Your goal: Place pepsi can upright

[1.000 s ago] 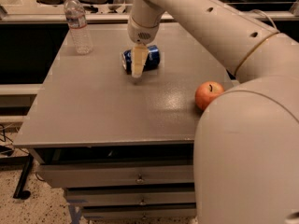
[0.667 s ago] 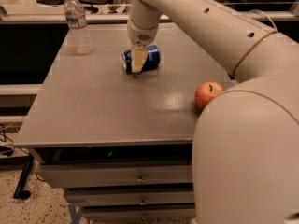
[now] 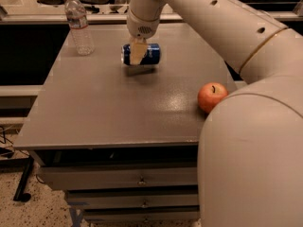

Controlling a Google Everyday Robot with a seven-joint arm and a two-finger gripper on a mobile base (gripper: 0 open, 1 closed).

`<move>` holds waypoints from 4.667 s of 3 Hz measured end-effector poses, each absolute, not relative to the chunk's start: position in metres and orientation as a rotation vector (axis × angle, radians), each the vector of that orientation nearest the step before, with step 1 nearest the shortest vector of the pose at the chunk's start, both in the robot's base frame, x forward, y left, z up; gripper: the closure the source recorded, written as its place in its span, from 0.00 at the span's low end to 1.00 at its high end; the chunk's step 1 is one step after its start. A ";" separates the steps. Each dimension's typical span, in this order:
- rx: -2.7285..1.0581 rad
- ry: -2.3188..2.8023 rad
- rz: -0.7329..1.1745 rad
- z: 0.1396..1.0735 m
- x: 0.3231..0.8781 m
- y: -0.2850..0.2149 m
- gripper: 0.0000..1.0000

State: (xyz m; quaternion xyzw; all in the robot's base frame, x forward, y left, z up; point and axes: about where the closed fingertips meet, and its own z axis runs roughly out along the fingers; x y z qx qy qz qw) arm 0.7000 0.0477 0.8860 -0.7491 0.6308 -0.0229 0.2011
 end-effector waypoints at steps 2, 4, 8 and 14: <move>-1.970 1.618 0.257 0.947 0.673 0.065 1.00; -1.814 1.432 0.640 1.000 0.648 0.082 1.00; -1.486 1.322 1.079 0.966 0.673 0.050 1.00; -1.218 1.332 1.225 0.913 0.704 -0.053 1.00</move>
Offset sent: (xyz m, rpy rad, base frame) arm -0.0488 0.0231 0.1194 0.5243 0.1240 0.1343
